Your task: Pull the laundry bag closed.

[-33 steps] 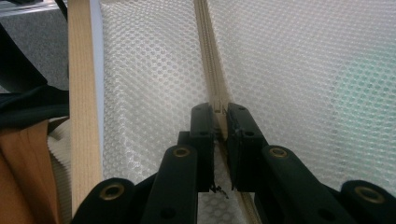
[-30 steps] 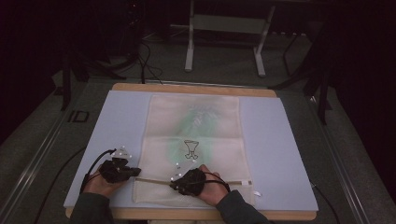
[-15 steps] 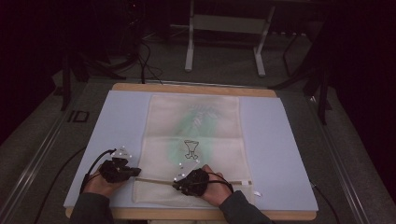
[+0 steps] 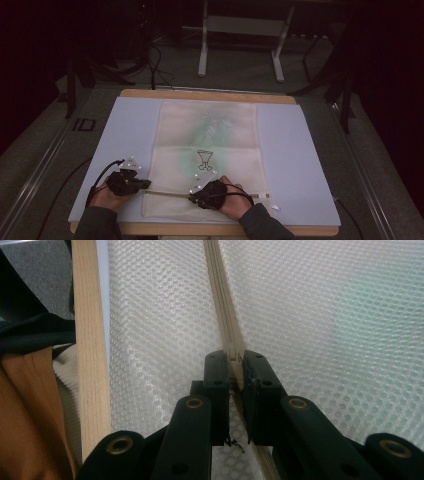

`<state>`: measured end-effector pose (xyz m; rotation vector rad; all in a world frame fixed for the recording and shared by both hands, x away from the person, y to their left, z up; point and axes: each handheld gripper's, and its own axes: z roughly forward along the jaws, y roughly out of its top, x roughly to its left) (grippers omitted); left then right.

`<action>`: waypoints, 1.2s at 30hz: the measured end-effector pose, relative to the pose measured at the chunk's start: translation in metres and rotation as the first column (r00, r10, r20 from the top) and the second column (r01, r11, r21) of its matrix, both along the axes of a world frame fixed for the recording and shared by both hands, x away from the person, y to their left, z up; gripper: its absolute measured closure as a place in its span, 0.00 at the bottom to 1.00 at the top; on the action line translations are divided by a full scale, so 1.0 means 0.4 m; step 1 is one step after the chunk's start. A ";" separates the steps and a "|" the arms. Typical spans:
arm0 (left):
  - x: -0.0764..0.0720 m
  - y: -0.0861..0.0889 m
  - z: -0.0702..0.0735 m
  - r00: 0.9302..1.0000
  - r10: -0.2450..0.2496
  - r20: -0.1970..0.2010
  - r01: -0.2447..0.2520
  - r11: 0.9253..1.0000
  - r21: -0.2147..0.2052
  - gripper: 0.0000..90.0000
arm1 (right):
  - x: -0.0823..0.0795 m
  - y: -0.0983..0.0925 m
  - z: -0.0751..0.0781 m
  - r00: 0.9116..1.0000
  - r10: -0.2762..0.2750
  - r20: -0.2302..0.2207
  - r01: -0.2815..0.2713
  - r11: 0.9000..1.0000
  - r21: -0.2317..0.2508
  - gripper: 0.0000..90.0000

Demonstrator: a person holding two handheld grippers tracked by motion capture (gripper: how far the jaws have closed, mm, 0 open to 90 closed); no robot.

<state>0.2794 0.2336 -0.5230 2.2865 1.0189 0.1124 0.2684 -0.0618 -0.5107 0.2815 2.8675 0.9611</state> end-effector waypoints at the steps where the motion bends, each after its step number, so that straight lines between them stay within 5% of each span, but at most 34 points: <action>1: 0.000 0.000 0.000 1.000 0.000 0.000 0.000 1.000 0.001 1.00 | 0.000 -0.002 0.000 1.000 0.000 0.000 0.000 1.000 -0.003 0.91; 36: -0.001 0.000 0.000 1.000 0.002 0.001 -0.002 1.000 -0.002 1.00 | 0.000 -0.055 0.002 1.000 -0.015 -0.002 0.015 1.000 -0.023 0.91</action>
